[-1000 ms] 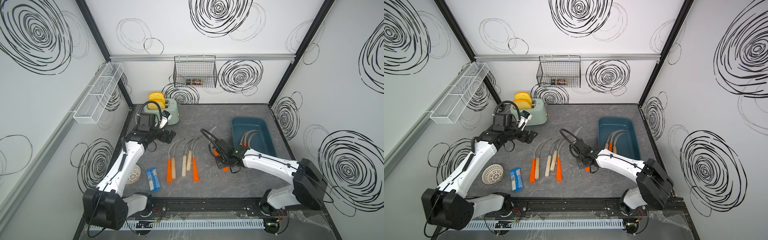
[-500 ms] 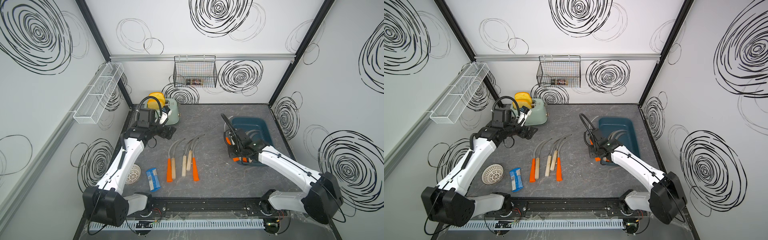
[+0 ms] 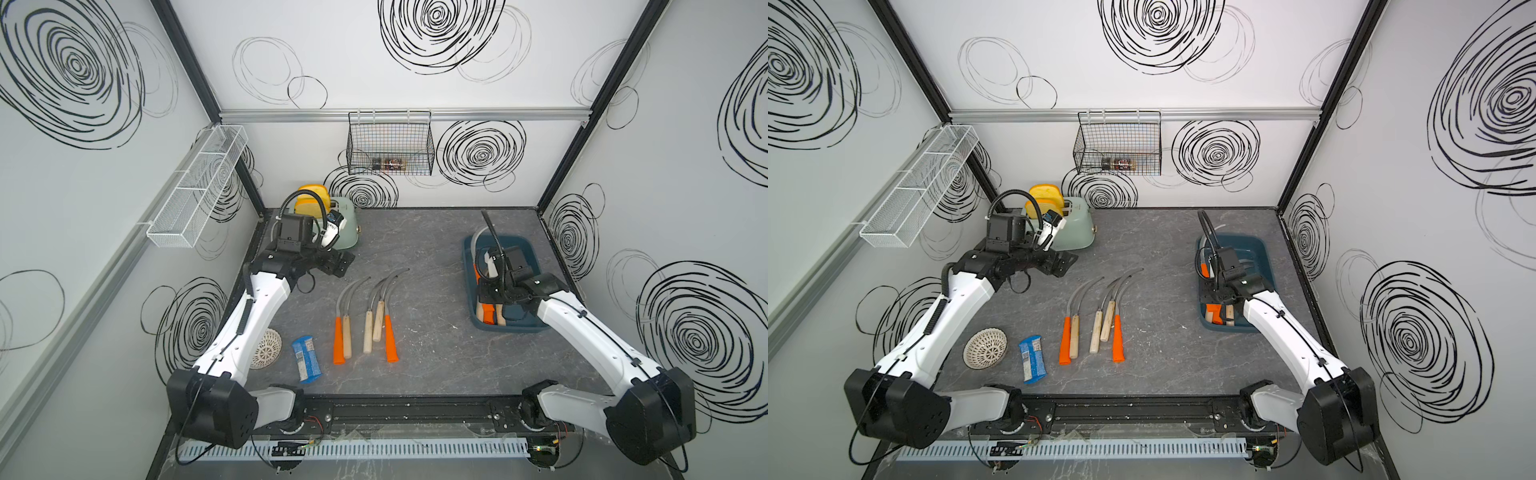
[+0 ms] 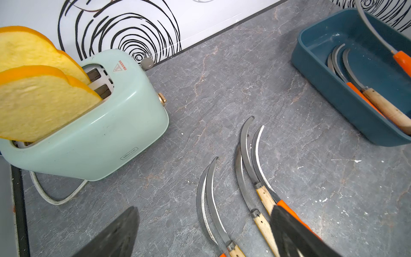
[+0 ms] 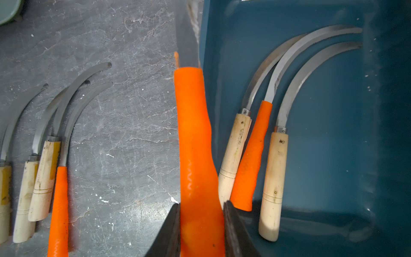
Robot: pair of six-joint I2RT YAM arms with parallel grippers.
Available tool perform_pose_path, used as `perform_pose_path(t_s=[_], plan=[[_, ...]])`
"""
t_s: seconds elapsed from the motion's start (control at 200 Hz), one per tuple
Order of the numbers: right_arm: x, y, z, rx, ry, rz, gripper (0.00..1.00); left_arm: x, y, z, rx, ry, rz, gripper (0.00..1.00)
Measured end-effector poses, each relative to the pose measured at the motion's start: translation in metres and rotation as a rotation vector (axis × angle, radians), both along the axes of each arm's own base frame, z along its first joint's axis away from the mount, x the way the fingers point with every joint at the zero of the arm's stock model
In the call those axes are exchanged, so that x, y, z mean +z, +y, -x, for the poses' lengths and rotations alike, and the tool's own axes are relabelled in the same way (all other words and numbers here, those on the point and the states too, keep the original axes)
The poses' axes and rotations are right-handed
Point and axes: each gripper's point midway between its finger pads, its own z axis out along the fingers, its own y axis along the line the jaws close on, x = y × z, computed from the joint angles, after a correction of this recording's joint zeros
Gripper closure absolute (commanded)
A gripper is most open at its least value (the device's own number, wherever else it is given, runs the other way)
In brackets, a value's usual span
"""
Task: Put small sickles into storage boxes
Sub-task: Place the sickle in the storage box.
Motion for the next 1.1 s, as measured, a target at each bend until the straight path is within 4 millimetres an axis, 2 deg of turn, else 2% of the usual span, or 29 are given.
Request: perform_pose_path(t_s=[0.175, 0.385, 0.841, 1.101], plan=[[0.004, -0.015, -0.004, -0.051, -0.014, -0.050, 1.00, -0.001, -0.002, 0.000, -0.006, 0.003, -0.002, 0.04], [-0.006, -0.025, -0.005, -0.083, 0.002, -0.082, 1.00, -0.002, -0.004, 0.001, -0.015, 0.003, -0.003, 0.04], [-0.025, -0.033, -0.002, -0.107, 0.031, -0.131, 1.00, -0.002, -0.011, 0.002, -0.034, 0.002, -0.001, 0.04], [-0.033, -0.033, -0.009, -0.113, 0.046, -0.147, 1.00, -0.002, -0.015, 0.003, -0.044, 0.002, -0.001, 0.04]])
